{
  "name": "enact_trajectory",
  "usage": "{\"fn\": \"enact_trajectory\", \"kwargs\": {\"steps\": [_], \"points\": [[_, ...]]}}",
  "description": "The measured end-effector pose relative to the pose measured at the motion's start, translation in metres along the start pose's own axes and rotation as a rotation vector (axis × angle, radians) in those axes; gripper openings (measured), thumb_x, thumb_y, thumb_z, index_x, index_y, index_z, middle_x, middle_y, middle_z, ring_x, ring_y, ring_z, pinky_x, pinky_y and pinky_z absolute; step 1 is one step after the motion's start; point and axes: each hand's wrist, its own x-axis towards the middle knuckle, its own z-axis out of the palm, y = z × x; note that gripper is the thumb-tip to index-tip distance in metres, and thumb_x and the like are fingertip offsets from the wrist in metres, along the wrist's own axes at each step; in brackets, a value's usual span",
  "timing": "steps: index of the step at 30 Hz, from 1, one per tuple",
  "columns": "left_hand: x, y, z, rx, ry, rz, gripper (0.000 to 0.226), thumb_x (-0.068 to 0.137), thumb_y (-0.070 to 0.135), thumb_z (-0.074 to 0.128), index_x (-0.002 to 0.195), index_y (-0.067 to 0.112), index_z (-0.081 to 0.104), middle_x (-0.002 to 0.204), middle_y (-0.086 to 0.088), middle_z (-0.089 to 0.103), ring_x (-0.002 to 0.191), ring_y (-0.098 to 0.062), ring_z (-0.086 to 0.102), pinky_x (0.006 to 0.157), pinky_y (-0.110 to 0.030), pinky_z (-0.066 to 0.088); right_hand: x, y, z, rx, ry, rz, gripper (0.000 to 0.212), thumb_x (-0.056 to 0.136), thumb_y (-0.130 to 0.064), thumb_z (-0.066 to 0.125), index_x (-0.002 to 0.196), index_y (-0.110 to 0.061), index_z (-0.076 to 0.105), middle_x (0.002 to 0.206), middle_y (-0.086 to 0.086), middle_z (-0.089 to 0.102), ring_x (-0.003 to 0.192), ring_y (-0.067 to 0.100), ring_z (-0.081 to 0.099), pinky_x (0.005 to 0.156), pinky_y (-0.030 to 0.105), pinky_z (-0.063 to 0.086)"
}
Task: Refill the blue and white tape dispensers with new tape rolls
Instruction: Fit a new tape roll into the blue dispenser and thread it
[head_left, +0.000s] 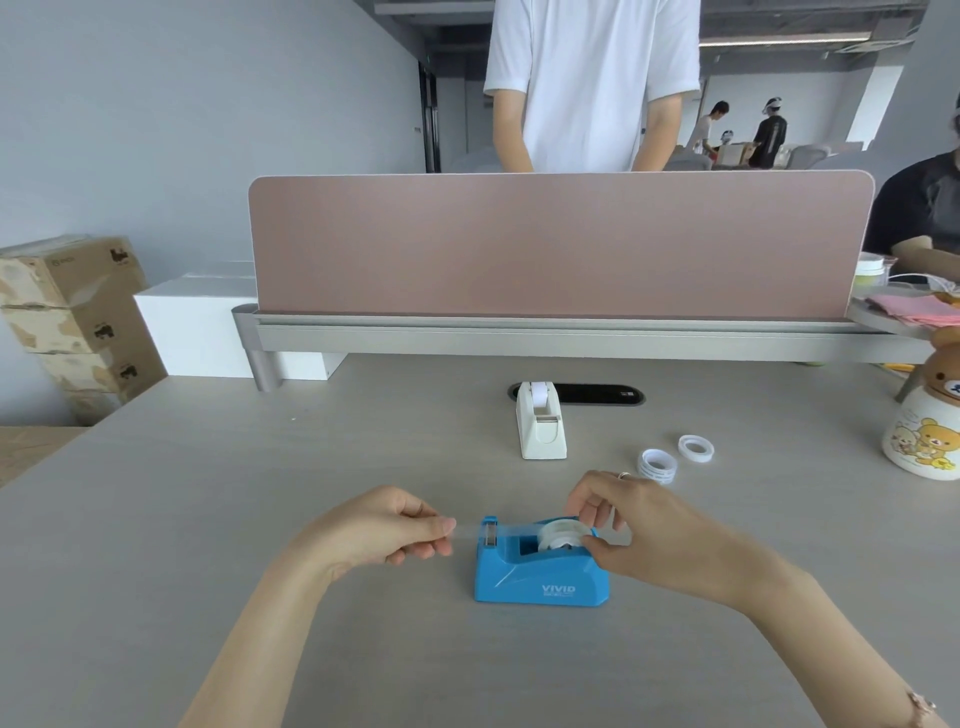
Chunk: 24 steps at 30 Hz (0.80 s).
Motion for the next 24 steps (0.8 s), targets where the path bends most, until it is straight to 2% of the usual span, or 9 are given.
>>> {"fn": "enact_trajectory", "kwargs": {"steps": [3, 8, 17, 20, 24], "points": [[0.001, -0.004, 0.0, -0.023, -0.012, 0.022, 0.017, 0.093, 0.023, 0.059, 0.082, 0.015, 0.068, 0.06, 0.016, 0.07, 0.048, 0.007, 0.053, 0.054, -0.011, 0.04, 0.0, 0.001, -0.001, -0.01, 0.002, 0.001, 0.016, 0.081, -0.02, 0.059, 0.092, -0.032, 0.055, 0.092, -0.015, 0.059, 0.093, -0.002, 0.05, 0.075, 0.01, 0.042], [0.002, -0.007, 0.0, 0.001, -0.034, 0.039, 0.016, 0.093, 0.022, 0.059, 0.086, 0.011, 0.068, 0.058, 0.016, 0.069, 0.046, 0.006, 0.051, 0.052, -0.009, 0.04, -0.001, -0.004, -0.002, -0.061, -0.015, -0.02, 0.018, 0.081, -0.02, 0.056, 0.092, -0.034, 0.053, 0.095, -0.014, 0.058, 0.093, 0.003, 0.05, 0.08, 0.019, 0.045], [0.008, -0.01, 0.007, 0.089, -0.056, 0.065, 0.017, 0.093, 0.021, 0.059, 0.08, 0.016, 0.068, 0.051, 0.019, 0.066, 0.043, 0.008, 0.051, 0.05, -0.008, 0.039, -0.002, -0.006, -0.004, -0.056, -0.018, -0.023, 0.018, 0.083, -0.019, 0.057, 0.093, -0.034, 0.053, 0.093, -0.015, 0.056, 0.097, 0.001, 0.045, 0.081, 0.016, 0.042], [0.011, -0.013, 0.014, 0.162, -0.043, 0.14, 0.014, 0.092, 0.021, 0.06, 0.079, 0.019, 0.066, 0.06, 0.016, 0.069, 0.052, 0.008, 0.056, 0.057, -0.011, 0.043, -0.002, -0.007, -0.005, -0.057, -0.015, -0.019, 0.02, 0.083, -0.019, 0.057, 0.093, -0.035, 0.052, 0.092, -0.017, 0.055, 0.097, -0.001, 0.045, 0.08, 0.013, 0.041], [0.016, -0.017, 0.022, 0.187, -0.014, 0.226, 0.011, 0.087, 0.013, 0.061, 0.079, 0.019, 0.065, 0.07, 0.007, 0.07, 0.061, 0.0, 0.061, 0.068, -0.016, 0.048, -0.003, -0.009, -0.005, -0.058, -0.013, -0.015, 0.019, 0.084, -0.018, 0.057, 0.097, -0.032, 0.054, 0.091, -0.019, 0.053, 0.095, -0.006, 0.044, 0.078, 0.01, 0.039]]}}
